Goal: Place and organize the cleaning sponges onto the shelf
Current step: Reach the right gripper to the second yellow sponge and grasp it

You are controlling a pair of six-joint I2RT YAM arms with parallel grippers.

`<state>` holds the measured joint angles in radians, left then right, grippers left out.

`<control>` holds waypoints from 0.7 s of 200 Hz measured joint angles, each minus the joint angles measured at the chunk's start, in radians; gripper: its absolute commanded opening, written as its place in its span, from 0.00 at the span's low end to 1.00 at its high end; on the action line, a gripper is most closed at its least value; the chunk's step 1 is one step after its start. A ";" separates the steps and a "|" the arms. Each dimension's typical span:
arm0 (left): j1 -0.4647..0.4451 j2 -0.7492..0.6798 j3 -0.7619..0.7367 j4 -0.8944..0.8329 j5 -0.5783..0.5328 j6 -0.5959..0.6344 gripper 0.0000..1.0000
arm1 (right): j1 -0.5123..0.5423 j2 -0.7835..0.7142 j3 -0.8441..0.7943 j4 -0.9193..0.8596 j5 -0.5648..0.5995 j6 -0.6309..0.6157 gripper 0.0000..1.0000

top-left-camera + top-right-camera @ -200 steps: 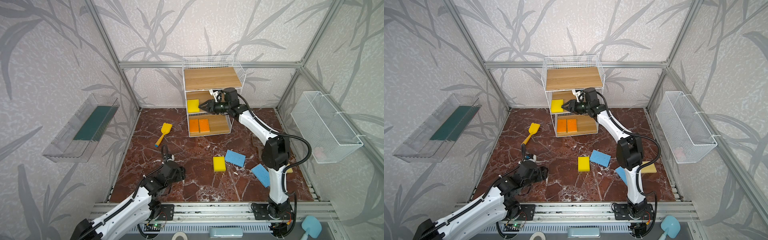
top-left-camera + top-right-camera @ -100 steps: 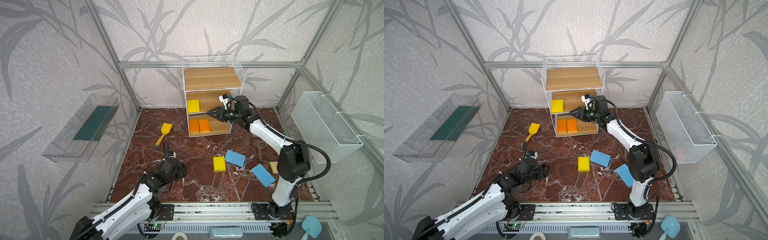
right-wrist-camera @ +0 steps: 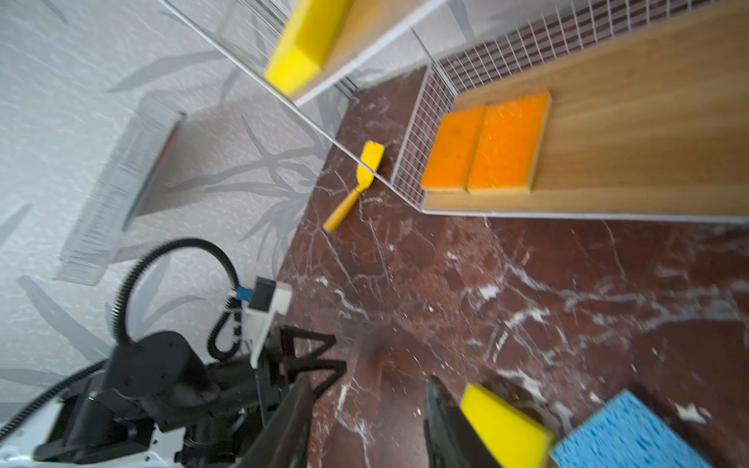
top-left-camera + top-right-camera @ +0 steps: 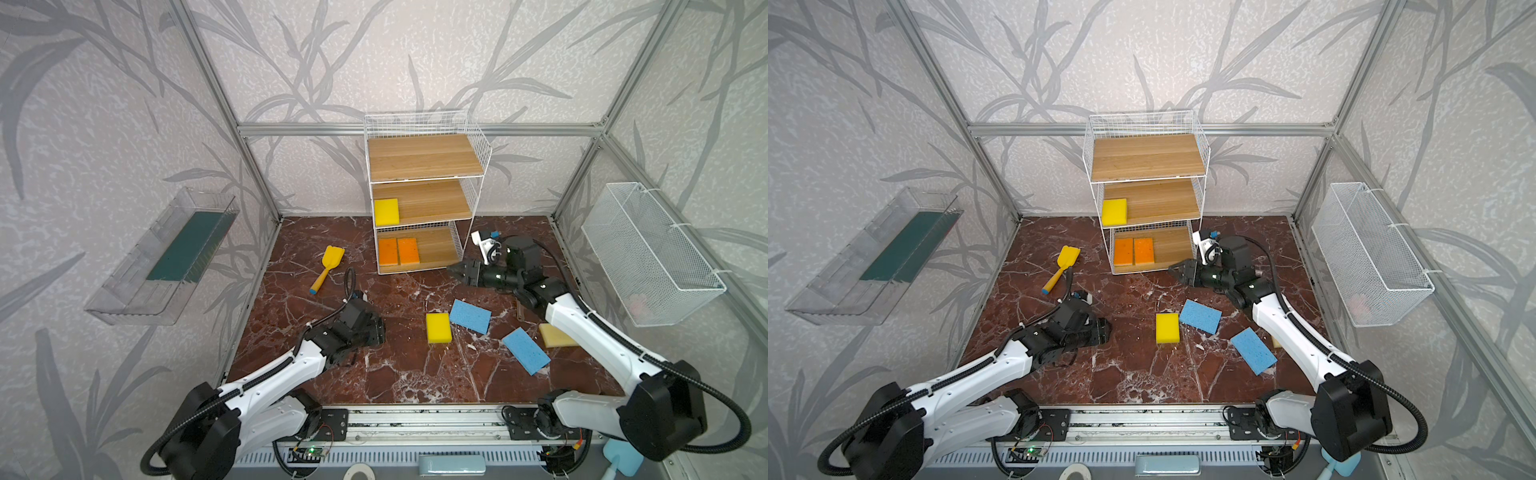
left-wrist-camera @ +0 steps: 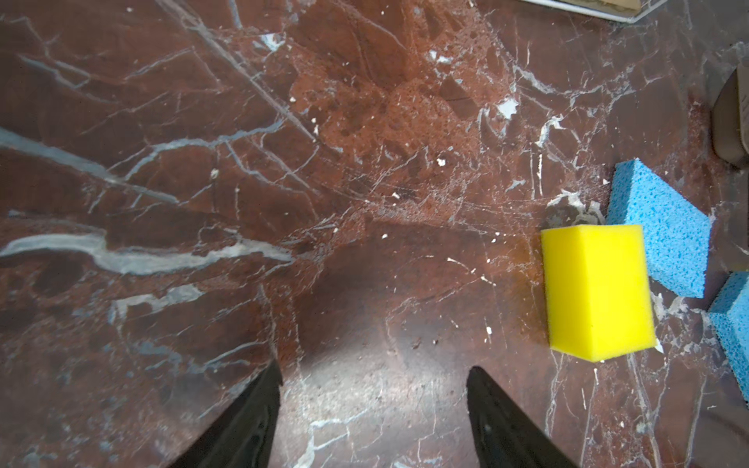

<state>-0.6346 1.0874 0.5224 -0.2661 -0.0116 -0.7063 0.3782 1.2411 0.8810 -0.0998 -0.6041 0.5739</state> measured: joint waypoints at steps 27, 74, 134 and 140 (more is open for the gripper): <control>-0.006 0.055 0.013 0.053 0.015 0.000 0.74 | 0.000 -0.047 -0.163 -0.033 0.013 -0.003 0.46; -0.027 0.114 0.010 0.116 0.031 -0.006 0.73 | 0.000 -0.044 -0.282 -0.057 0.013 -0.003 0.45; -0.029 0.105 -0.038 0.153 0.028 -0.022 0.73 | 0.008 0.094 -0.309 -0.022 0.012 -0.002 0.45; -0.029 0.106 -0.041 0.157 0.028 -0.023 0.73 | 0.010 0.112 -0.313 -0.013 0.012 -0.001 0.44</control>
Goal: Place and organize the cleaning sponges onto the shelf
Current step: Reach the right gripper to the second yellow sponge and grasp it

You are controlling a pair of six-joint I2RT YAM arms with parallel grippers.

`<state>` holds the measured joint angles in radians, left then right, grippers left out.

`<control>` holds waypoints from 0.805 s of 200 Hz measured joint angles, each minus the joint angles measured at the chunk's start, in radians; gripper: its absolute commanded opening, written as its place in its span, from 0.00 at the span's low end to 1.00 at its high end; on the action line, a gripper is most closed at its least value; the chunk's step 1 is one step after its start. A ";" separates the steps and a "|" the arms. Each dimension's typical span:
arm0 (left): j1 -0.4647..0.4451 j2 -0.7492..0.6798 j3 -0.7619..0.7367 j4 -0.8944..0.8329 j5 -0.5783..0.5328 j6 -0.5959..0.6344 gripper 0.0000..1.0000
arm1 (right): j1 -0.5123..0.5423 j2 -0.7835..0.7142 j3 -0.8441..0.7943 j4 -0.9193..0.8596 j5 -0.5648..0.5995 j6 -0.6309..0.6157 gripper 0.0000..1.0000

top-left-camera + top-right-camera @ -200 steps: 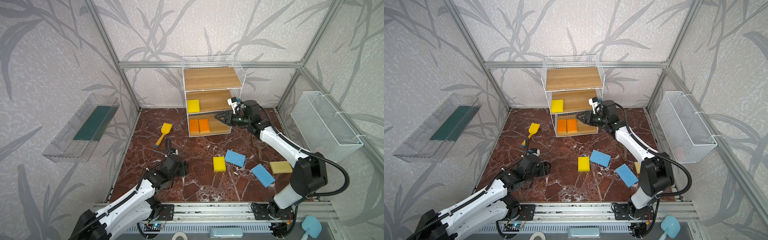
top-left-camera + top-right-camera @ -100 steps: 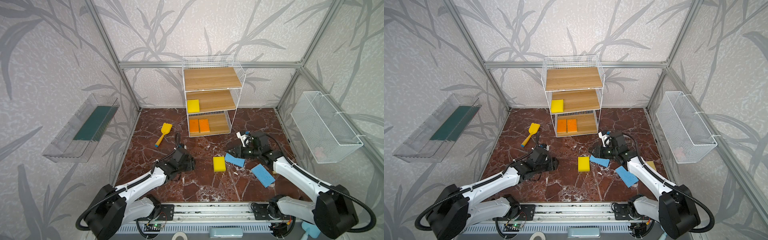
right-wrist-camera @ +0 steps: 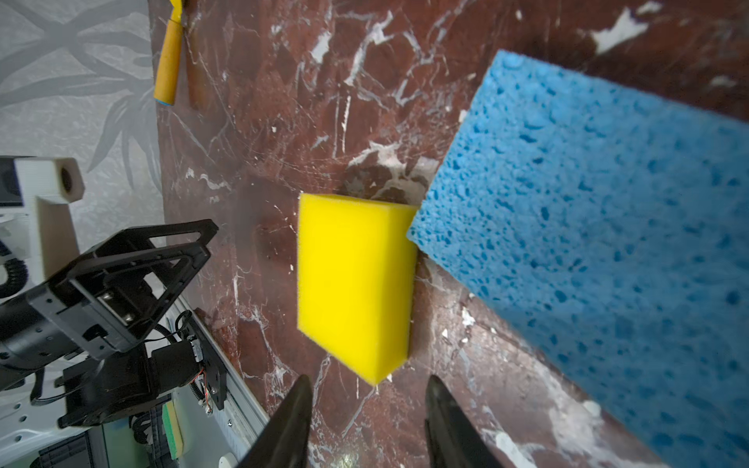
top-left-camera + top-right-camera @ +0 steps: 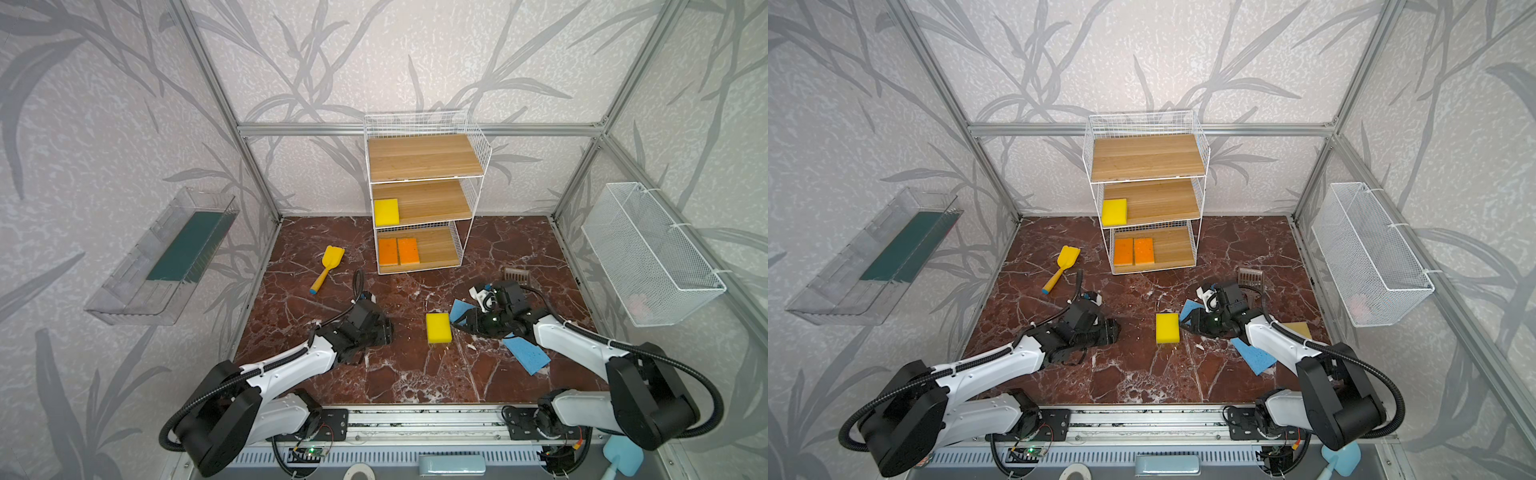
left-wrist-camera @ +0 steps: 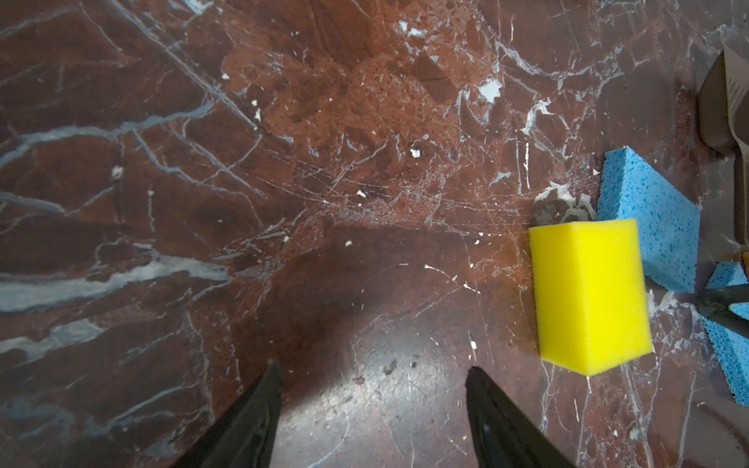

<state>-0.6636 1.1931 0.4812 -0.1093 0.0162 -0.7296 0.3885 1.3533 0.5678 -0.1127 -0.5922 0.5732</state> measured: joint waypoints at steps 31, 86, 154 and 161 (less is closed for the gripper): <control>0.000 0.010 -0.002 0.018 0.000 -0.005 0.73 | 0.027 0.069 -0.010 0.034 0.001 0.006 0.43; 0.000 0.019 -0.009 0.040 0.000 -0.006 0.73 | 0.083 0.141 -0.010 0.094 0.008 0.021 0.40; 0.000 0.010 -0.034 0.041 -0.005 -0.008 0.73 | 0.095 0.153 -0.008 0.128 0.004 0.036 0.11; 0.000 0.003 -0.034 0.041 -0.008 -0.008 0.73 | 0.095 0.147 -0.006 0.125 0.003 0.035 0.11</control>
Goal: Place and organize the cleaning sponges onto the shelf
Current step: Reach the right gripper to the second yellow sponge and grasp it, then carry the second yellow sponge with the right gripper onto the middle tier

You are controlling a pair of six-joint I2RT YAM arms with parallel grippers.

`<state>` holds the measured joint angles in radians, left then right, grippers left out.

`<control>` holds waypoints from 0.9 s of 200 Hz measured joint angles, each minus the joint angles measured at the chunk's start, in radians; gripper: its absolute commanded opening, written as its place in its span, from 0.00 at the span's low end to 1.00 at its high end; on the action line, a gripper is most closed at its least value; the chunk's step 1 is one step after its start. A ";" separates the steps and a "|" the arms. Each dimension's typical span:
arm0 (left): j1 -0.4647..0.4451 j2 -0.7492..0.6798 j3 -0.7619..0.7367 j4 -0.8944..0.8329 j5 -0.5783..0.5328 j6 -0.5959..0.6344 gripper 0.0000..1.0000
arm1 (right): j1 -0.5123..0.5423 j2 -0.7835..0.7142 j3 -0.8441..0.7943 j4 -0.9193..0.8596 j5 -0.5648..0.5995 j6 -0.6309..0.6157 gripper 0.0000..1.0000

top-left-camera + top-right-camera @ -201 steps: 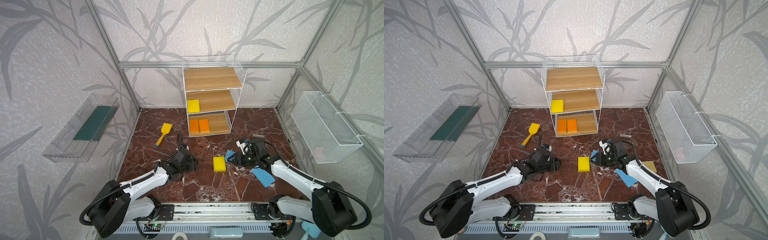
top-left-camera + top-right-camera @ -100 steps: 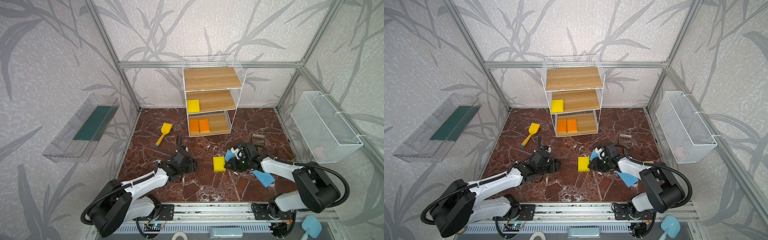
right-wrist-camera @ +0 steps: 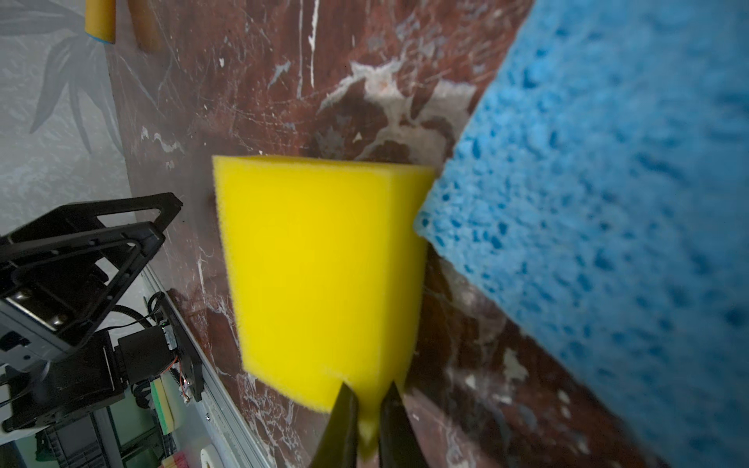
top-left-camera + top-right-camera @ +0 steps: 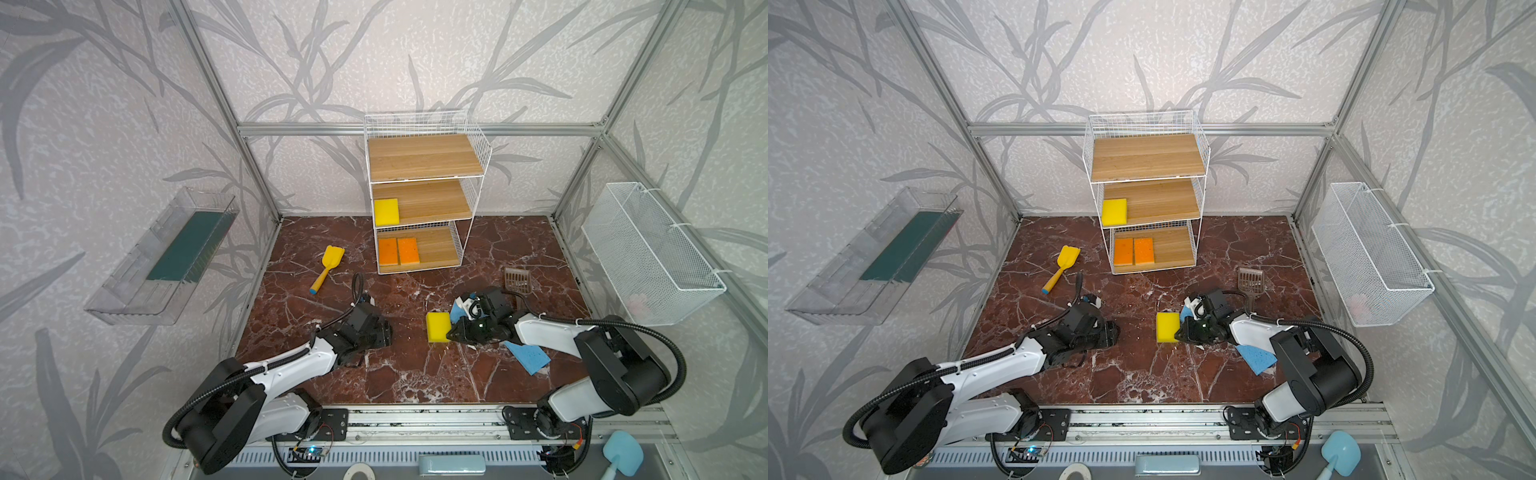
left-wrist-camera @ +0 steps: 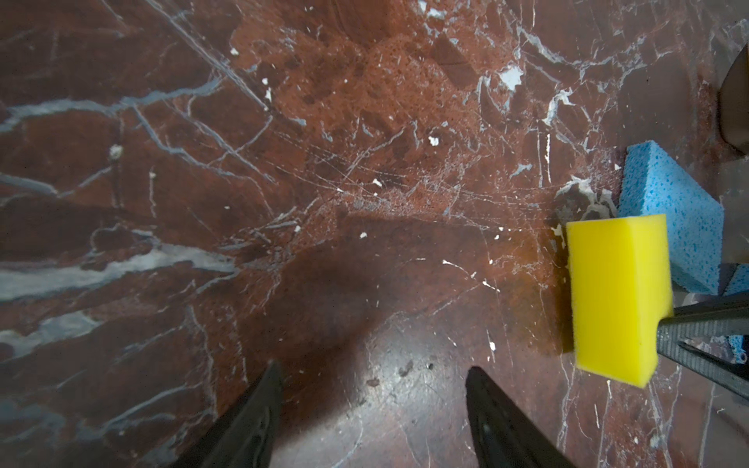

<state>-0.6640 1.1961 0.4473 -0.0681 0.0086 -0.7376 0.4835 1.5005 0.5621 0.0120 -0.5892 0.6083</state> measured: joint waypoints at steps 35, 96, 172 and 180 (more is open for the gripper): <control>0.000 -0.042 -0.008 -0.007 -0.008 0.000 0.73 | 0.000 -0.076 0.105 -0.105 0.005 -0.041 0.10; 0.000 -0.116 -0.018 -0.049 -0.017 0.000 0.73 | -0.016 -0.122 0.416 -0.152 0.004 -0.085 0.10; 0.000 -0.339 -0.096 -0.147 -0.081 -0.006 0.74 | -0.076 0.071 0.732 -0.186 -0.068 -0.077 0.10; 0.000 -0.348 -0.097 -0.157 -0.086 -0.007 0.73 | -0.078 0.083 0.759 -0.191 -0.071 -0.077 0.10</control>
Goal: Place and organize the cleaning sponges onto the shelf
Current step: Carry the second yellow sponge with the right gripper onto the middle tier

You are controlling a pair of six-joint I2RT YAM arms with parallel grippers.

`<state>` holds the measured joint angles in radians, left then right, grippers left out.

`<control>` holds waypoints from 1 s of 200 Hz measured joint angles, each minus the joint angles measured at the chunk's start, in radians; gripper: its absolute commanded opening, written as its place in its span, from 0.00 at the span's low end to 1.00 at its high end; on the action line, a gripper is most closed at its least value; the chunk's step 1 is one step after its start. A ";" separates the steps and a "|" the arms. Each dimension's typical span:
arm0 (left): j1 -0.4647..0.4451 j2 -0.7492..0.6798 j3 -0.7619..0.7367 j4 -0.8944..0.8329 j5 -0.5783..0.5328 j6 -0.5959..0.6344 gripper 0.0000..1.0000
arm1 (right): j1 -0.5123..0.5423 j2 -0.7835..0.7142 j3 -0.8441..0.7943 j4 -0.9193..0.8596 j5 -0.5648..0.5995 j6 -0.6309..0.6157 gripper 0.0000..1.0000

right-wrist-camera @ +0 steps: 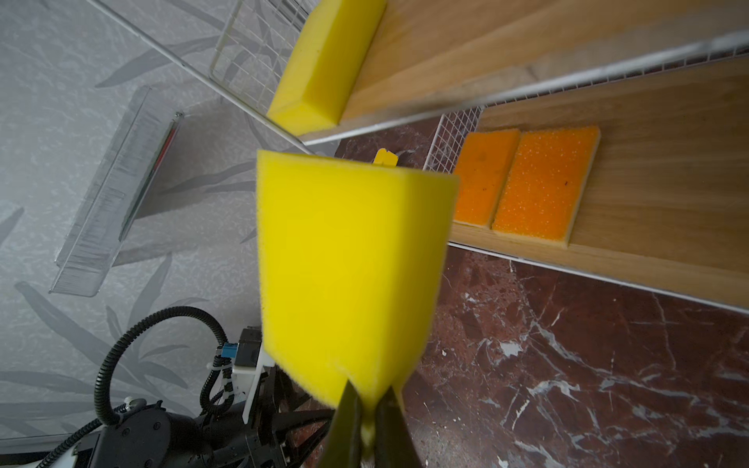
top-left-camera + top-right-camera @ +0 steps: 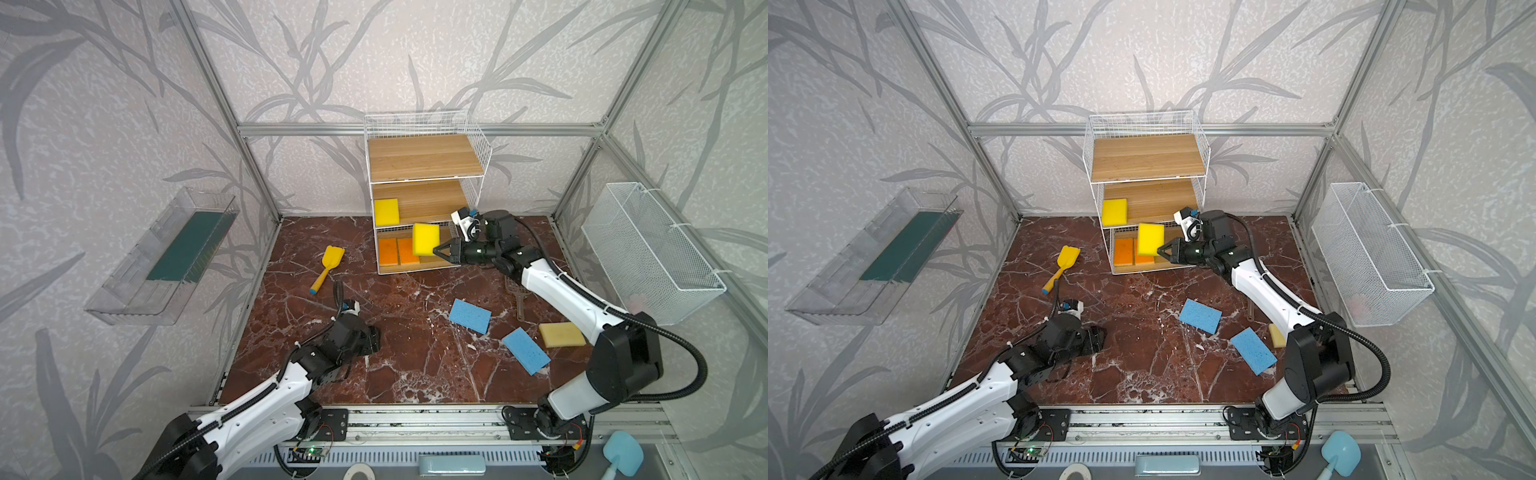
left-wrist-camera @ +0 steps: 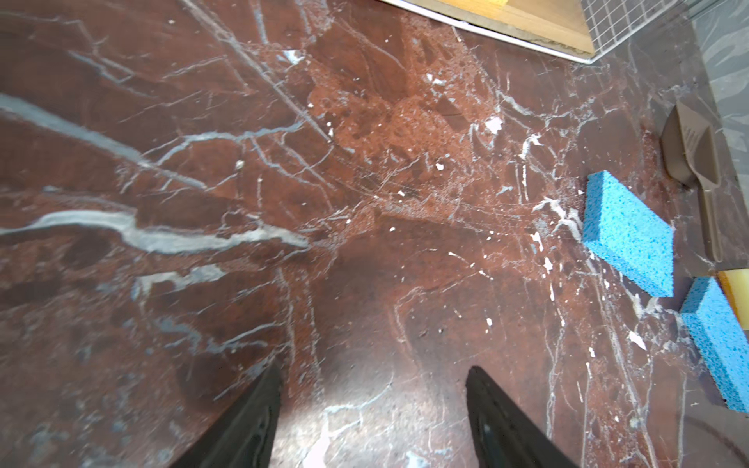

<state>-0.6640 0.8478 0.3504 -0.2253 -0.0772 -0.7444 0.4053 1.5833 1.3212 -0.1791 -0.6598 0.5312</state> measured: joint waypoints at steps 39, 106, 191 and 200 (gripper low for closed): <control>0.000 -0.016 0.000 -0.031 -0.008 0.000 0.74 | -0.012 0.050 0.105 -0.012 -0.017 0.016 0.11; 0.000 -0.008 0.006 -0.060 -0.014 0.011 0.74 | -0.051 0.152 0.229 -0.026 -0.060 0.058 0.12; 0.000 0.043 0.010 -0.059 -0.026 0.026 0.74 | -0.065 0.256 0.374 -0.060 -0.101 0.079 0.12; 0.000 0.048 0.010 -0.059 -0.026 0.028 0.74 | -0.065 0.264 0.386 -0.064 -0.102 0.079 0.12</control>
<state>-0.6636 0.8959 0.3603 -0.2840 -0.1032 -0.7162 0.3401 1.8477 1.7073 -0.2432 -0.7620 0.6106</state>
